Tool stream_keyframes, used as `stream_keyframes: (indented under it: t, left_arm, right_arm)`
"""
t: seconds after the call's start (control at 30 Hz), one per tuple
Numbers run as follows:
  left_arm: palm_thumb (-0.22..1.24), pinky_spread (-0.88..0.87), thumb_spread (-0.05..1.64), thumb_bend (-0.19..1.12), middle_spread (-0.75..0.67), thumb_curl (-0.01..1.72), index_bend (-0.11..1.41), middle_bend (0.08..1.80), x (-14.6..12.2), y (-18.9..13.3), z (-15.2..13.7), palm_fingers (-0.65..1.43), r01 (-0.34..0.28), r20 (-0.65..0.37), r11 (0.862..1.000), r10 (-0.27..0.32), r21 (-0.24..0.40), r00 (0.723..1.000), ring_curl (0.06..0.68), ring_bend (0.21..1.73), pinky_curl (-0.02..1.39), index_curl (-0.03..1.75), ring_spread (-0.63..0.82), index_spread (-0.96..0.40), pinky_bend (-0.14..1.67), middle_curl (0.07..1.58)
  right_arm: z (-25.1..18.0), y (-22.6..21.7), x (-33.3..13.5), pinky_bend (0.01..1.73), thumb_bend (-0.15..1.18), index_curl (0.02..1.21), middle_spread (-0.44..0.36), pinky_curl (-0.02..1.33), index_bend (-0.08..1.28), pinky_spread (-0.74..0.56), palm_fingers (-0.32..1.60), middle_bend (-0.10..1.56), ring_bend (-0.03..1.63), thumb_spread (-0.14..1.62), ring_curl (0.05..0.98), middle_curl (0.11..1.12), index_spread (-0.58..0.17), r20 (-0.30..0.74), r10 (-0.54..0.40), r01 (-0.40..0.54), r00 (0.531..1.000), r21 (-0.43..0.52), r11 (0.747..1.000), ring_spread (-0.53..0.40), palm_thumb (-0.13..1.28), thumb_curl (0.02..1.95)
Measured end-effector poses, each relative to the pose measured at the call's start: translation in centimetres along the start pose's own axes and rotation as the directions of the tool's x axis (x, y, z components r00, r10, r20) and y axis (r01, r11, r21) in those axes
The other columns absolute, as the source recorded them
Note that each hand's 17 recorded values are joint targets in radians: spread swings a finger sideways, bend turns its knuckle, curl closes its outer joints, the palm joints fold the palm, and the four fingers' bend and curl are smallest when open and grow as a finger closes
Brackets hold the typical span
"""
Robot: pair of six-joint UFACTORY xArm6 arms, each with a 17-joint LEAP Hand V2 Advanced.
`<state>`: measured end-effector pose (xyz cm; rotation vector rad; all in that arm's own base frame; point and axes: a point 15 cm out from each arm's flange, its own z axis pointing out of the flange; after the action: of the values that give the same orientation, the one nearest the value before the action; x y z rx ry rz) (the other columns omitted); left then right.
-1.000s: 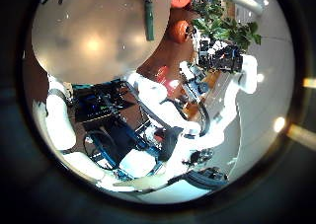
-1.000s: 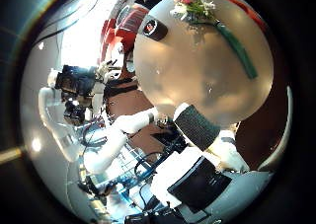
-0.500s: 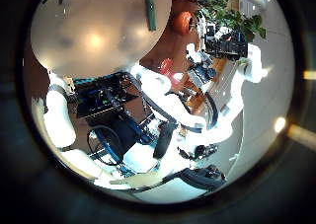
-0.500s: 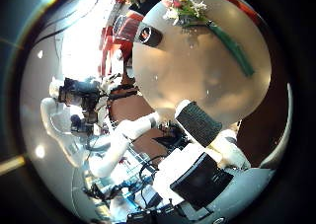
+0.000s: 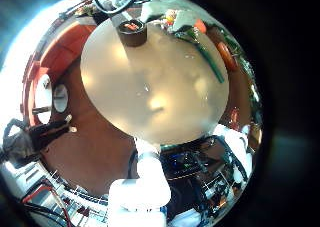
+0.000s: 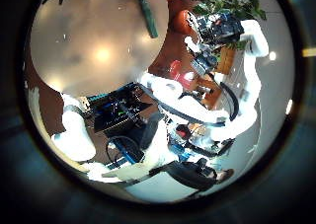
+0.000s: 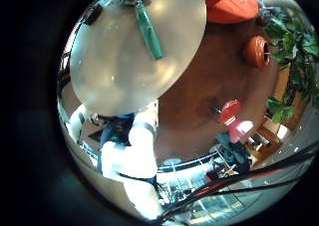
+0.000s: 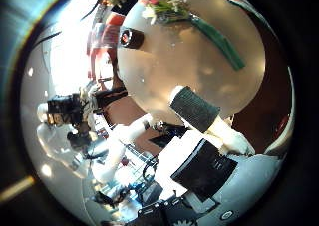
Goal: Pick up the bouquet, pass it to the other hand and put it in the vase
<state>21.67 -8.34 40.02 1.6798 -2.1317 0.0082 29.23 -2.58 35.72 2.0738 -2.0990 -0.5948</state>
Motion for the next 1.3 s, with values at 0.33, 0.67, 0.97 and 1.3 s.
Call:
stream_keyframes:
  t: [0.33, 0.67, 0.97, 1.3]
  left_arm:
    - [0.21, 0.55, 1.12, -0.02, 0.44, 0.30, 0.18, 0.19, -0.3, 0.2, 1.5, 0.09, -0.043, -0.014, 0.998, 0.043, -0.038, 0.999, 0.203, 0.44, 0.25, 0.38, 0.58, 0.06, 0.18, 0.32]
    - [0.22, 0.55, 1.12, -0.02, 0.44, 0.30, 0.18, 0.19, -1.0, 0.2, 1.5, 0.09, -0.043, 0.001, 0.998, 0.043, -0.049, 0.999, 0.205, 0.44, 0.26, 0.37, 0.58, 0.07, 0.18, 0.32]
    - [0.22, 0.55, 1.12, -0.02, 0.44, 0.30, 0.18, 0.19, -1.6, 0.4, 1.7, 0.08, -0.041, 0.008, 0.998, 0.042, -0.050, 0.999, 0.207, 0.44, 0.26, 0.37, 0.58, 0.08, 0.18, 0.33]
    - [0.22, 0.55, 1.13, -0.02, 0.44, 0.30, 0.18, 0.19, -2.0, 0.6, 1.7, 0.08, -0.039, 0.007, 0.998, 0.040, -0.050, 0.999, 0.208, 0.44, 0.26, 0.36, 0.58, 0.08, 0.19, 0.33]
  right_arm:
    - [3.6, -7.2, 4.3, 0.53, -0.03, 0.24, 0.007, 0.30, 0.13, 0.14, 0.47, 0.41, 0.88, 1.18, 0.346, 0.40, -0.210, 0.034, 0.129, -0.129, 0.991, 0.010, 0.992, -0.100, 0.45, 0.35]
    - [8.7, -11.9, 6.2, 0.66, -0.03, 0.24, -0.032, 0.30, 0.16, 0.08, 0.47, 0.52, 1.01, 1.14, 0.383, 0.44, -0.202, 0.028, 0.175, -0.176, 0.984, 0.048, 0.983, -0.156, 0.43, 0.35]
    - [11.7, -13.4, 6.3, 0.68, -0.03, 0.31, -0.033, 0.27, 0.21, 0.06, 0.46, 0.51, 1.02, 1.10, 0.382, 0.44, -0.206, 0.024, 0.184, -0.185, 0.983, 0.078, 0.980, -0.153, 0.39, 0.35]
    - [13.9, -15.2, 6.1, 0.71, -0.02, 0.37, -0.026, 0.24, 0.23, 0.07, 0.46, 0.46, 1.00, 1.09, 0.375, 0.43, -0.214, 0.004, 0.188, -0.188, 0.982, 0.098, 0.977, -0.135, 0.42, 0.35]
